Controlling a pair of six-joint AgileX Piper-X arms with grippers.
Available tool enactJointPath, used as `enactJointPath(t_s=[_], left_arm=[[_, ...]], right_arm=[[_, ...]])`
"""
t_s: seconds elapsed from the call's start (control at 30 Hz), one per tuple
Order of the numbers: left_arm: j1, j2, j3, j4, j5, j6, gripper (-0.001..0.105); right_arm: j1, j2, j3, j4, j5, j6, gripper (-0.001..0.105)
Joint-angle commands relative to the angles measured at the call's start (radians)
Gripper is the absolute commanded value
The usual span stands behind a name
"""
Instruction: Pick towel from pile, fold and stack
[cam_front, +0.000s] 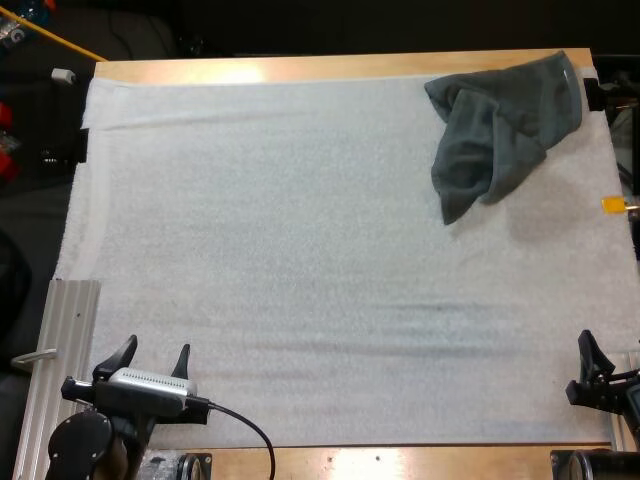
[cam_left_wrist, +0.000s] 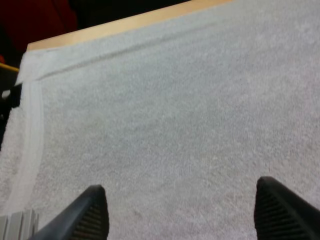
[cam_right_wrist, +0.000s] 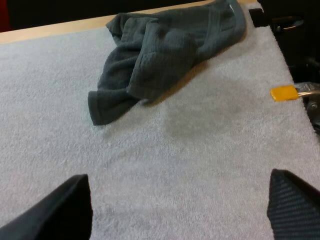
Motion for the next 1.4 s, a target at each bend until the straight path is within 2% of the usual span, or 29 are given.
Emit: enactJointPath(t_s=[0.0,0.13,0.33,0.5,0.7,0.87,0.97,1.1,1.37], left_arm=[[-0.002,-0.125,0.000,-0.017,-0.002,-0.013,0.059],[-0.002,-0.087,-0.024,-0.011,-0.010,-0.053,0.059],[-0.053,0.016,-0.109,-0.009,0.010,-0.053,0.059],[-0.126,0.118,-0.189,-0.009,0.053,-0.051,0.059],[-0.206,0.243,-0.286,-0.009,0.164,-0.051,0.059],[-0.278,0.326,-0.353,-0.009,0.179,-0.051,0.059],[-0.314,0.359,-0.386,-0.009,0.179,-0.051,0.059],[-0.325,0.387,-0.397,-0.012,0.179,-0.051,0.059],[-0.325,0.400,-0.397,-0.012,0.179,-0.051,0.059]], right_arm=[[-0.003,-0.035,-0.005,-0.009,0.000,0.001,0.070],[-0.003,-0.011,-0.031,0.005,0.000,0.002,0.070],[-0.003,0.076,-0.116,0.065,-0.025,0.002,0.070],[-0.003,0.150,-0.195,0.106,-0.129,0.002,0.070],[-0.003,0.243,-0.296,0.195,-0.280,0.004,0.070],[-0.003,0.311,-0.385,0.232,-0.396,0.004,0.070],[-0.003,0.345,-0.433,0.231,-0.412,0.004,0.070],[-0.003,0.400,-0.455,0.194,-0.412,0.034,0.070],[-0.003,0.587,-0.455,-0.034,-0.405,0.182,0.070]])
